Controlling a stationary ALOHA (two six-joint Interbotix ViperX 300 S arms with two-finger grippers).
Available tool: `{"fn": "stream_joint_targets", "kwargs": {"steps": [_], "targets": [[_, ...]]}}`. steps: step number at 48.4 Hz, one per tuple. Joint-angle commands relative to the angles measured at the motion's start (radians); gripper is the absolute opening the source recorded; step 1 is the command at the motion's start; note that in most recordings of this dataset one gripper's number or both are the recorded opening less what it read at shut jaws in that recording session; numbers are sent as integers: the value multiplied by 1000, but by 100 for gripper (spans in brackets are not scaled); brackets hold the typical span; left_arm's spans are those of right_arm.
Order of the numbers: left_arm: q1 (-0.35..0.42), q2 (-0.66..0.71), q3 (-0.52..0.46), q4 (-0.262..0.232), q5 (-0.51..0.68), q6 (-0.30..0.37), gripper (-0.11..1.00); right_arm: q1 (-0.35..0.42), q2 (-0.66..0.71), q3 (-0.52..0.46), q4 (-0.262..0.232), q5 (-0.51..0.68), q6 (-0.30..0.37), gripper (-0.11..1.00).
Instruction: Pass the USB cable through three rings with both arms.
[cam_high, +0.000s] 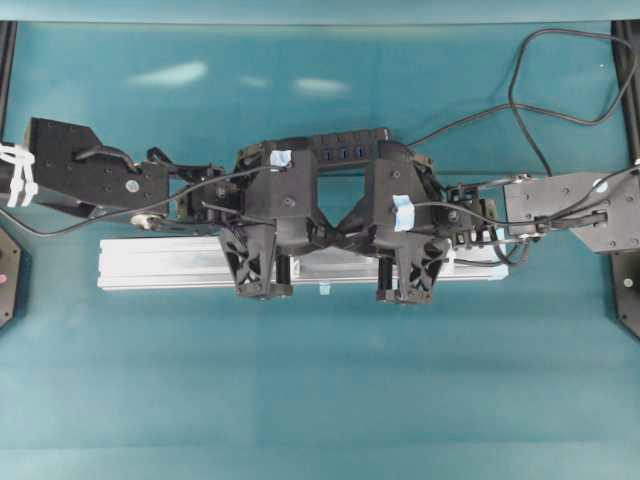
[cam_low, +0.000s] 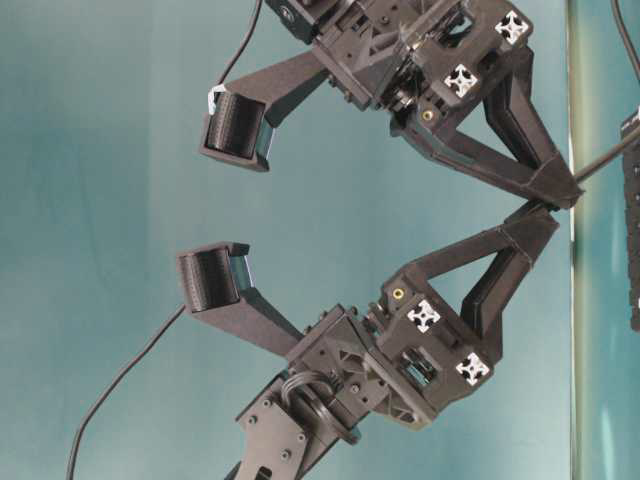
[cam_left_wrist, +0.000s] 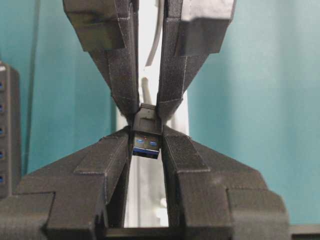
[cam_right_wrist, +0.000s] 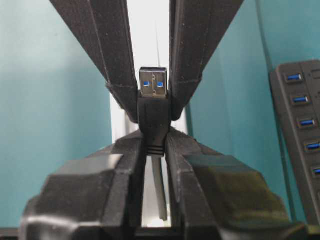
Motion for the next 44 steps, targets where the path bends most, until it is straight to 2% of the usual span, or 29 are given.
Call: {"fn": "stream_joint_targets", "kwargs": {"steps": [1, 16, 19, 25, 28, 37, 44], "targets": [[-3, -25, -6, 0, -6, -3, 22, 3, -8, -18, -2, -6, 11, -8], [-3, -35, 3, 2, -6, -51, 23, 8, 0, -29, -2, 28, 8, -8], [-6, -41, 6, 2, -6, -60, 38, 11, 5, -38, -2, 49, 6, -8], [-8, -69, 8, 2, -6, -64, 78, 21, 12, -52, -3, 89, 5, -8], [-8, -86, 12, 0, -6, -64, 90, 26, 18, -60, -3, 106, 3, -8], [5, -156, 64, 2, -6, -60, 82, 41, 29, -75, -2, 144, 3, -8], [21, -239, 124, 0, -6, -60, 82, 57, 44, -91, -2, 186, 0, -8]]}}
